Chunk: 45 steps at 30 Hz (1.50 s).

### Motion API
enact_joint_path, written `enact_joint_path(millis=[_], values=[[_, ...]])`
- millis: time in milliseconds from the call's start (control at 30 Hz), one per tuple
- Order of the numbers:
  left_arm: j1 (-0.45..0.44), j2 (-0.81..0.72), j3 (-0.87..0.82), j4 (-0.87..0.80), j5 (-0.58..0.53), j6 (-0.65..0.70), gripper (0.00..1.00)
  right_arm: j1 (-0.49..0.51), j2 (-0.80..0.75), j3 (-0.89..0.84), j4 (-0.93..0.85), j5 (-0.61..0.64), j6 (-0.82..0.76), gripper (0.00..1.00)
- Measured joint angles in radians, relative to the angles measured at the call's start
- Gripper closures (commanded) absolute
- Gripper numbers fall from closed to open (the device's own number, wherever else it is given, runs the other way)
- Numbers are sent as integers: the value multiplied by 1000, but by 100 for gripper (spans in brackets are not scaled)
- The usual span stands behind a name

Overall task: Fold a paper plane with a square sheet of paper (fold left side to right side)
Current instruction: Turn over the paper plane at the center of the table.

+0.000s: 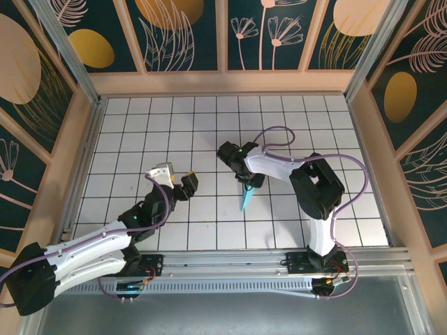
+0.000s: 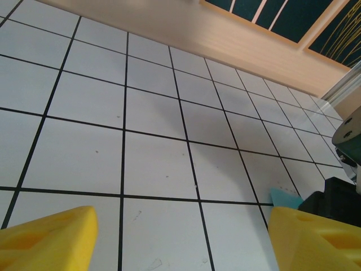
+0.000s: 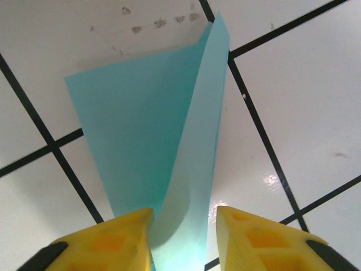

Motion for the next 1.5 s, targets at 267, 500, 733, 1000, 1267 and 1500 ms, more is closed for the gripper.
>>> enact_joint_path(millis=[267,500,733,1000,1267,1500], values=[[0,-1,0,-18,-6,0,19,16,-29,0,-48,30,32,98],[0,24,31,-56,-14,-10,19,21,-250,-30,6,43,-4,100],[0,53,76,-78,-19,-54,18,-64,-541,-273,329,-127,-220,100],[11,54,84,-101,-18,-115,17,-226,-662,-537,711,-544,-411,100],[35,54,93,-106,-2,-173,17,-228,-542,-672,1096,-862,-436,100],[43,56,109,-108,4,-206,17,-215,-301,-675,1290,-940,-432,100]])
